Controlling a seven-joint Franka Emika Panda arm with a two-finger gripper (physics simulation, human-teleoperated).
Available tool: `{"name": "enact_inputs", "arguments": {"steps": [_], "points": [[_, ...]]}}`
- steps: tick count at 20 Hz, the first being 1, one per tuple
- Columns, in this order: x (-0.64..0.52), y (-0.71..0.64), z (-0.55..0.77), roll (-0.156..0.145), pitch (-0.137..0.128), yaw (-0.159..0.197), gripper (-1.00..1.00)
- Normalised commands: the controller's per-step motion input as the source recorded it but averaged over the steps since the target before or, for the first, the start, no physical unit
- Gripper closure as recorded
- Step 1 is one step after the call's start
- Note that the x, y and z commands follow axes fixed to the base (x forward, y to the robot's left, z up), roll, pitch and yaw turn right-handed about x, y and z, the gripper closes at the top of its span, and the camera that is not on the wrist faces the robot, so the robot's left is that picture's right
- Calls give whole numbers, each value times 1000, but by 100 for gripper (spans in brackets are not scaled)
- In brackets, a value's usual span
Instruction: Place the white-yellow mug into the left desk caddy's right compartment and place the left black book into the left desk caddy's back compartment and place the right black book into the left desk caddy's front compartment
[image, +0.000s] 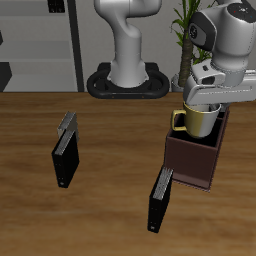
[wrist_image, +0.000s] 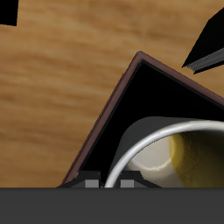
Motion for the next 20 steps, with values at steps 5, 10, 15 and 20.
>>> {"name": "enact_inputs", "arguments": {"steps": [5,10,15,20], "points": [[-51,-52,31,-14,34,84,100],[-161,233,89,62,-30,6,100],[-143,151,155,55,-35,-7,100],[159,-125,-106,-10,28,-21,100]]}}
